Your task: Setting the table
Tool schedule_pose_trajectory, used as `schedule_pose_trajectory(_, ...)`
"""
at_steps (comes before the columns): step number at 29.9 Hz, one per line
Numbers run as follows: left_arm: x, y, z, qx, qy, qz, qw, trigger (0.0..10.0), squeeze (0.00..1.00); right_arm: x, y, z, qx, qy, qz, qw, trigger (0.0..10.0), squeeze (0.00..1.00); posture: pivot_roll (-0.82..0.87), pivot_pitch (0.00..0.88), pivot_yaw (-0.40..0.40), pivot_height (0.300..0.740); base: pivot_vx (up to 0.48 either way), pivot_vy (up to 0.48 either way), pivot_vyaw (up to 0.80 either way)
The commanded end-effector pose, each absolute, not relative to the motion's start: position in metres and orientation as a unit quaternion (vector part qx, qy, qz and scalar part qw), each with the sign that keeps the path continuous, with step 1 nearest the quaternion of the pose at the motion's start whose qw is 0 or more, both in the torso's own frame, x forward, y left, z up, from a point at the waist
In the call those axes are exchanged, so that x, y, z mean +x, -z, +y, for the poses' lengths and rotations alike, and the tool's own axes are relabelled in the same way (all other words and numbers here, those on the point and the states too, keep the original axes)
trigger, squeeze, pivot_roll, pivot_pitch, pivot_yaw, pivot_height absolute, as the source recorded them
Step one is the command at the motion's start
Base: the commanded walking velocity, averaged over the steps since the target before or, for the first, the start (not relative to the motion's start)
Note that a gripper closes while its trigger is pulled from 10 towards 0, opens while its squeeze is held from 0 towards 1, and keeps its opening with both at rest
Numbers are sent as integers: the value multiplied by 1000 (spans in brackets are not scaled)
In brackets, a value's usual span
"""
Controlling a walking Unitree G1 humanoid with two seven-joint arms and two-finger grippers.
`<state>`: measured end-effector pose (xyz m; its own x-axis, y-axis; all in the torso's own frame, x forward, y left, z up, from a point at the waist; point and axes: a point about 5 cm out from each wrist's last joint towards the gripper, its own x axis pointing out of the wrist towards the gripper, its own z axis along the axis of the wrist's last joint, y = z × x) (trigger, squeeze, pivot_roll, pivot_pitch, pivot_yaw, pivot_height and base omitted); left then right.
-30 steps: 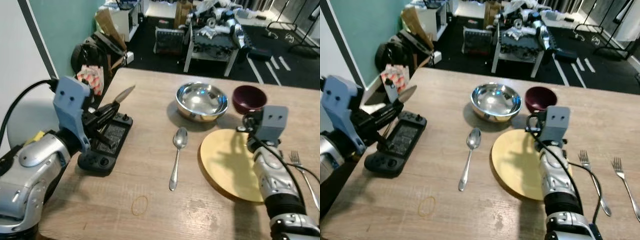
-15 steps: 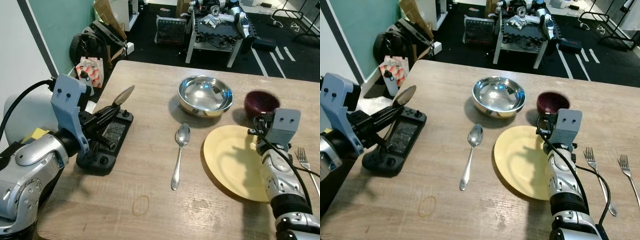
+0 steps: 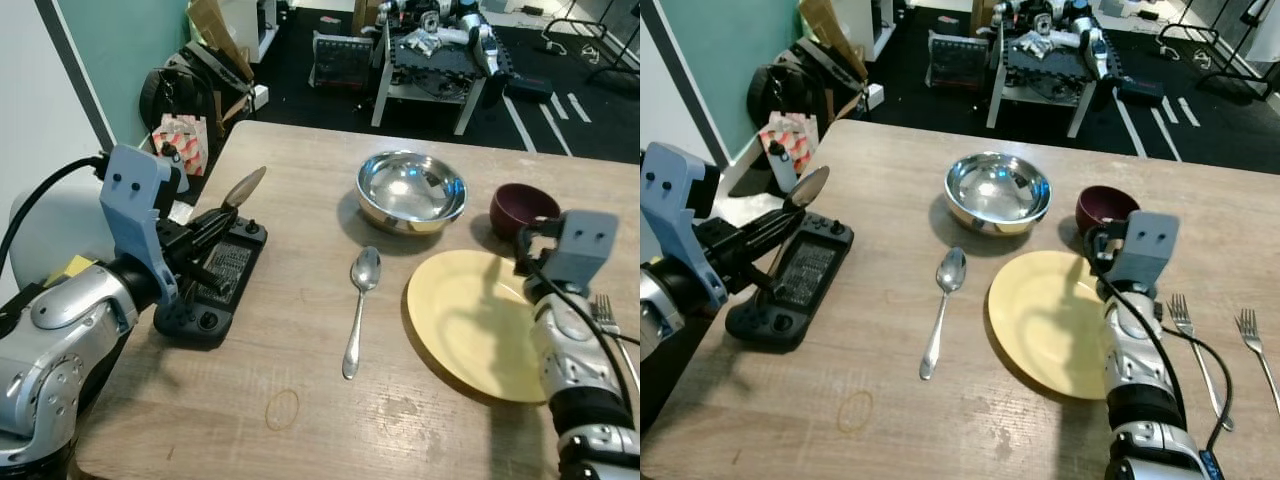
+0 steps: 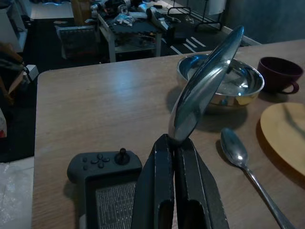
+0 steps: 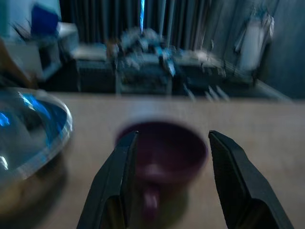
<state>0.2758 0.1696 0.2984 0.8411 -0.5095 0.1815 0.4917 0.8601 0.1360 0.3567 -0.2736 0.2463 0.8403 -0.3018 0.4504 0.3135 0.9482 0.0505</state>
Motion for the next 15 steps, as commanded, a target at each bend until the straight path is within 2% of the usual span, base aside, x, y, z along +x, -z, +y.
schedule_pose_trajectory(1, 279, -299, 168, 33, 262, -112, 958, 10000, 0, 348, -248, -274, -2, 157, -247, 956, 10000, 0, 203, 190, 74, 740, 0, 0, 0)
schedule_pose_trajectory(3, 279, -299, 168, 33, 262, -112, 958, 10000, 0, 348, -248, -274, -2, 157, -247, 956, 10000, 0, 203, 190, 74, 740, 0, 0, 0)
schedule_pose_trajectory(7, 292, -310, 140, -132, 308, -137, 932, 10000, 0, 325, -252, -217, 61, 51, -272, 959, 10000, 0, 138, 150, 93, 740, 0, 0, 0)
schedule_pose_trajectory(8, 292, -310, 140, -132, 308, -137, 932, 10000, 0, 325, -252, -217, 61, 51, -272, 959, 10000, 0, 138, 150, 93, 740, 0, 0, 0)
schedule_pose_trajectory(10, 296, -309, 133, -165, 324, -133, 922, 10000, 0, 322, -243, -198, 87, -4, -252, 964, 10000, 0, 130, 137, 93, 740, 0, 0, 0)
schedule_pose_trajectory(15, 313, -298, 128, -168, 318, -104, 927, 10000, 0, 317, -234, -186, 91, -24, -237, 967, 10000, 0, 129, 122, 91, 740, 0, 0, 0)
